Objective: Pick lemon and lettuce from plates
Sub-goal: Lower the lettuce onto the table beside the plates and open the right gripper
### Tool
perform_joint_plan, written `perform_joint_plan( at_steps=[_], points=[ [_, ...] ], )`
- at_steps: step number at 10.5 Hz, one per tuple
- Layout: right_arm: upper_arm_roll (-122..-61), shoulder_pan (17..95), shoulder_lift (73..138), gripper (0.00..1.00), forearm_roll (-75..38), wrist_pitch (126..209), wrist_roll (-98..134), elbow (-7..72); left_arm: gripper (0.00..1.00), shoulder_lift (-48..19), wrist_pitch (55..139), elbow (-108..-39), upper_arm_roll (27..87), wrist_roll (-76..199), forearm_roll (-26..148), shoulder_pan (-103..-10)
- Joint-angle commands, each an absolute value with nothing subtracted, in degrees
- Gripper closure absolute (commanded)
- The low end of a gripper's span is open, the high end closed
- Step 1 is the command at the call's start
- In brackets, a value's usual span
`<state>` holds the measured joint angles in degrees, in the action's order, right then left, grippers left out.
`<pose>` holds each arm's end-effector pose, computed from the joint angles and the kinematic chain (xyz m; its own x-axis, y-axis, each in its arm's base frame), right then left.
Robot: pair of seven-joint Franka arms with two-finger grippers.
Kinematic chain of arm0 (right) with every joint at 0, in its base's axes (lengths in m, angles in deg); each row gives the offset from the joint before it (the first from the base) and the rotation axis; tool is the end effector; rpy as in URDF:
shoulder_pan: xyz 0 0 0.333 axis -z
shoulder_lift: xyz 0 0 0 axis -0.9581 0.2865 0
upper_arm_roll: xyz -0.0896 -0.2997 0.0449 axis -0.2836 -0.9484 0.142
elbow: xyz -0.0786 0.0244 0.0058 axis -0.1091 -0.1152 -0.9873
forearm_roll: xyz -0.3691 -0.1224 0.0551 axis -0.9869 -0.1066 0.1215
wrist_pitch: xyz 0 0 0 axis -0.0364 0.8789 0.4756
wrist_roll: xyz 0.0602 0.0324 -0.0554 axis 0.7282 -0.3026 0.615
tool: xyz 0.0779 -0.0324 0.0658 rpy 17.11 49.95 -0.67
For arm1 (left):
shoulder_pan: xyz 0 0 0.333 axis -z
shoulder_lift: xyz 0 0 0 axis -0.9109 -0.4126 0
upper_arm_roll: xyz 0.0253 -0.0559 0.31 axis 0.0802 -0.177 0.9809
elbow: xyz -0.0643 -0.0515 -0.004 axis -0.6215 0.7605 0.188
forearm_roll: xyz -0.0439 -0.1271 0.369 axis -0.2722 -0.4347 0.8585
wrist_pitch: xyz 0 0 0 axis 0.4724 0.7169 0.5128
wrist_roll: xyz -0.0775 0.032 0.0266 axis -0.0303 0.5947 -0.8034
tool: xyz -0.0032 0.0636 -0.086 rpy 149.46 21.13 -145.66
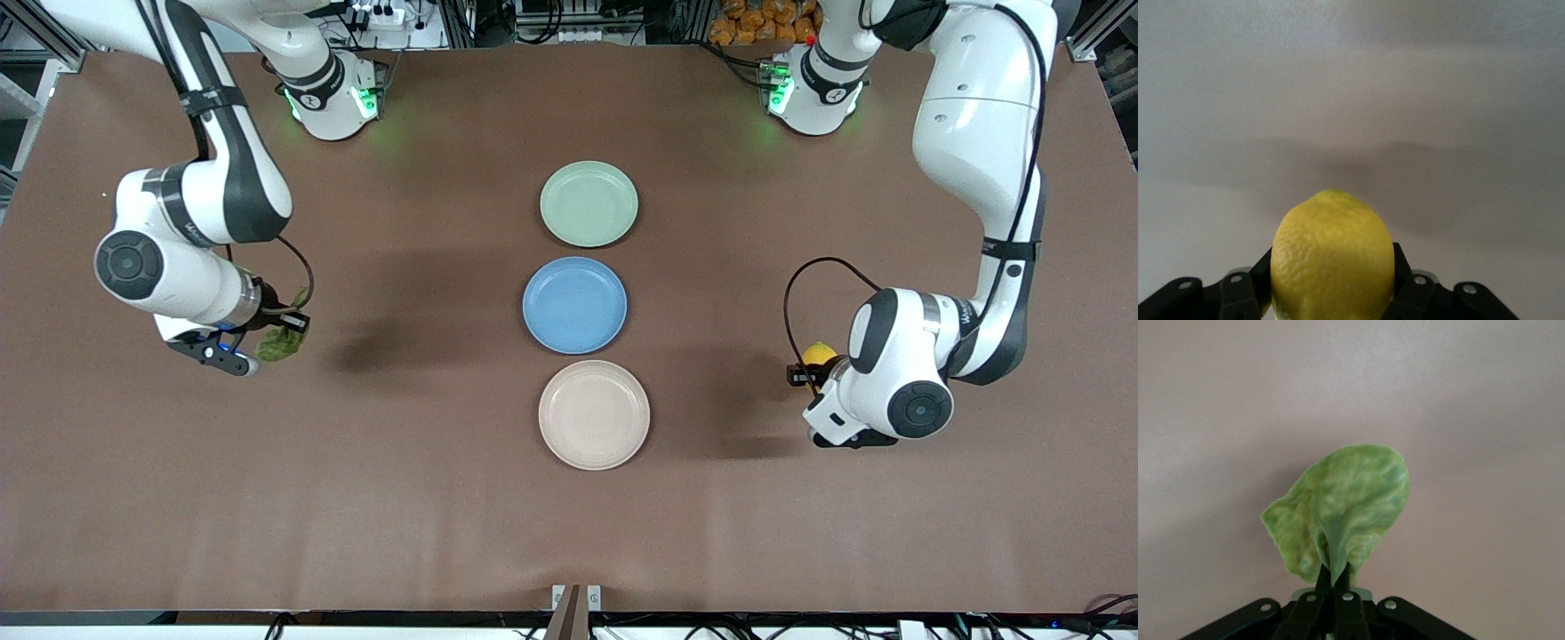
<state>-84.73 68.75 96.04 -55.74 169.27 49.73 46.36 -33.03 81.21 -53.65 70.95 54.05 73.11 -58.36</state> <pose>0.5785 0.0579 0.3325 0.9221 -0.3534 -0.1577 -0.3453 -0.9353 0.0772 0.6719 -0.1245 0.2233 0.9254 0.0386 -0.3770 0.0055 -0.9961 -0.0885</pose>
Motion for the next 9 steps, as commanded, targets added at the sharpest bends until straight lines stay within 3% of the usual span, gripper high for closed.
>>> perform_joint_plan(
  at_steps=[1, 2, 3, 7, 8, 9],
  points=[
    [-83.7, 70.2, 97.8, 0.69, -55.8, 172.1, 47.6, 47.5, 0.71, -34.5, 81.5, -53.3, 70.5, 54.7, 74.9, -59.5],
    [-83.7, 70.4, 97.9, 0.41, -55.8, 172.2, 47.6, 47.6, 0.71, -35.2, 82.2, -53.3, 70.5, 54.7, 75.5, -59.5],
    [-83.7, 71.1, 97.9, 0.02, -55.8, 172.1, 47.6, 47.6, 0.7, -35.9, 82.7, -53.3, 70.5, 54.7, 76.5, -59.9],
    [-83.6, 72.4, 97.7, 0.0, -55.8, 171.5, 47.5, 47.6, 0.63, -36.7, 83.2, -53.4, 70.5, 54.9, 77.7, -61.1],
    [-83.6, 72.4, 96.9, 0.0, -55.8, 171.5, 47.5, 47.6, 0.28, -36.9, 83.2, -53.3, 70.5, 55.1, 80.6, -61.2],
    [-83.6, 72.6, 96.3, 0.0, -55.8, 171.6, 47.5, 47.6, 0.0, -36.9, 83.2, -53.2, 70.5, 55.1, 81.5, -60.8]
  ],
)
